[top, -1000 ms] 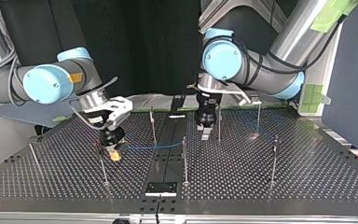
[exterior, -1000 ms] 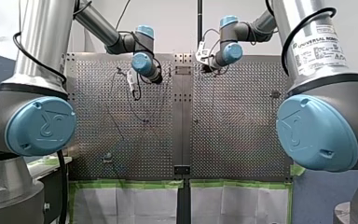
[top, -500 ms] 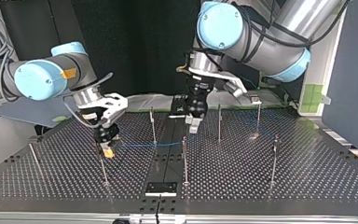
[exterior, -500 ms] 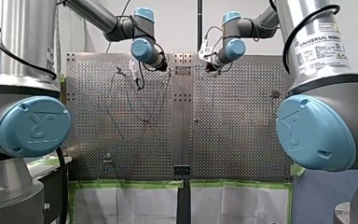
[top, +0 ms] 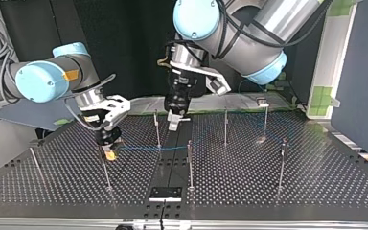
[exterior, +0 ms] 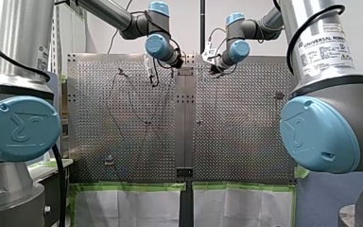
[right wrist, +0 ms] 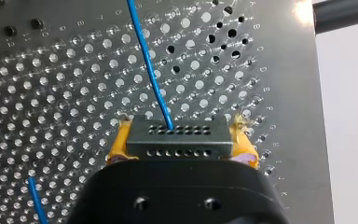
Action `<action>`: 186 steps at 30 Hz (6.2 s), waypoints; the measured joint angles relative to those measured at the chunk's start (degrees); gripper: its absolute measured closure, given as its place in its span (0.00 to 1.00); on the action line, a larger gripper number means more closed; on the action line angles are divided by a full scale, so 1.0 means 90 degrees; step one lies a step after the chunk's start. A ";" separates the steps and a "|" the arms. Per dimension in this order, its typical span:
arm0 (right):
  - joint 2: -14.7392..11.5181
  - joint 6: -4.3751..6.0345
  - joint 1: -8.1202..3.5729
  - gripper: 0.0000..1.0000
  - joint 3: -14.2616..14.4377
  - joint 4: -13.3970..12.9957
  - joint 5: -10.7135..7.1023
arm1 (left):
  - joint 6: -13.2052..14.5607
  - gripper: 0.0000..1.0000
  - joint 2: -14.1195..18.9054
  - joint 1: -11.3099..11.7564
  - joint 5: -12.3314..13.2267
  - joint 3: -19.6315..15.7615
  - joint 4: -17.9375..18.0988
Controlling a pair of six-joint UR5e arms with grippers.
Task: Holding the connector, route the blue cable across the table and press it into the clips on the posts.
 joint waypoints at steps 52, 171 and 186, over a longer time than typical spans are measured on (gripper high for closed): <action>0.0006 0.0000 0.0002 1.00 0.0000 -0.0010 0.0000 | 0.0146 0.00 -0.2112 0.0137 -0.0545 0.2240 -0.0753; 0.0958 0.0067 -0.0489 1.00 0.2411 -0.1950 0.0094 | -0.0134 1.00 -0.3830 0.0135 0.0236 0.0332 0.2310; 0.1129 0.0078 -0.0730 1.00 0.2288 -0.2036 0.0076 | -0.0164 1.00 -0.3970 0.0421 0.0341 0.0912 0.2165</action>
